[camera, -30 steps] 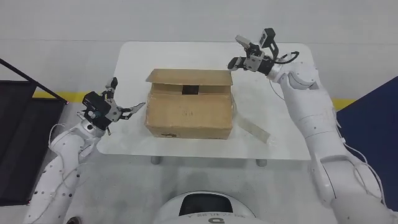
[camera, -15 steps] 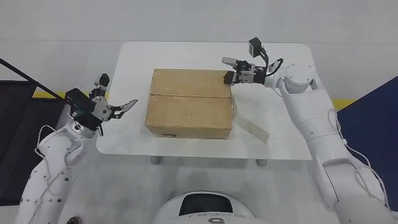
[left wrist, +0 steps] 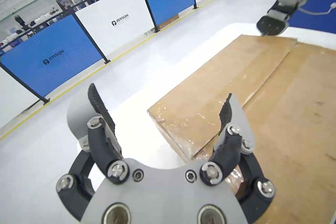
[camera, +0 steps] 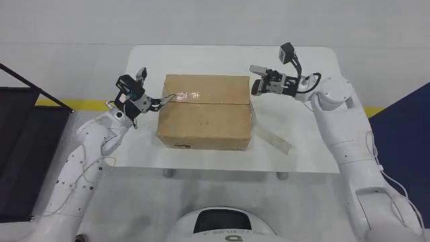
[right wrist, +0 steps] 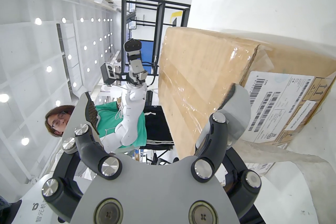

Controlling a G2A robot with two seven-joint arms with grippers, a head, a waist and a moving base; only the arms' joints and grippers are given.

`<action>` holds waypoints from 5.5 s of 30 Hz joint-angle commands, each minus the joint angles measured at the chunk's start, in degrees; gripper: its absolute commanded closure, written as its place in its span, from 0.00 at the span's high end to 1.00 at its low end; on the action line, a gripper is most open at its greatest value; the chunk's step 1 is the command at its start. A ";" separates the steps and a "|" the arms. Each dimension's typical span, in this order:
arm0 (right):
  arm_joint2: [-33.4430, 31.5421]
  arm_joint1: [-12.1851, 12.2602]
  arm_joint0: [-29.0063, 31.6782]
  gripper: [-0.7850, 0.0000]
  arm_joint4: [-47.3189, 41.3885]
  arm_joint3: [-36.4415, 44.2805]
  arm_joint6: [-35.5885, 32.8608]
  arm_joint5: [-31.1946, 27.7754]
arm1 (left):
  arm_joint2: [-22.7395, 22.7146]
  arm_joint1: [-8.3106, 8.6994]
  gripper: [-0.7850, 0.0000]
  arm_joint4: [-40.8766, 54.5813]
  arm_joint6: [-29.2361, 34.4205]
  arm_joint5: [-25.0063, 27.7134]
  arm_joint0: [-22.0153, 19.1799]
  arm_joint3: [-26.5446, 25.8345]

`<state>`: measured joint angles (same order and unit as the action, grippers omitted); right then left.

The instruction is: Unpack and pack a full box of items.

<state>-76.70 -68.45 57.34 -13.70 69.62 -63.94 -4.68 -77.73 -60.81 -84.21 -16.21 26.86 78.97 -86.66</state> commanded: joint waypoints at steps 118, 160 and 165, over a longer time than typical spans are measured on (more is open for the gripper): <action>-4.31 7.24 25.91 1.00 64.39 28.57 20.06 -9.41 | 2.22 -0.63 1.00 -0.78 1.22 -2.20 -1.54 4.53; 5.28 3.28 18.90 1.00 53.85 23.37 42.49 3.80 | 2.22 -0.63 1.00 -0.78 1.22 -2.20 -1.54 4.53; 8.95 2.89 20.01 1.00 62.31 31.47 38.78 14.25 | 2.22 -0.63 1.00 -0.78 1.22 -2.20 -1.54 4.53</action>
<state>-68.33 -65.49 77.32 47.03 99.94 -24.61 7.65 -75.51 -61.44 -84.99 -15.00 24.66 77.43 -82.14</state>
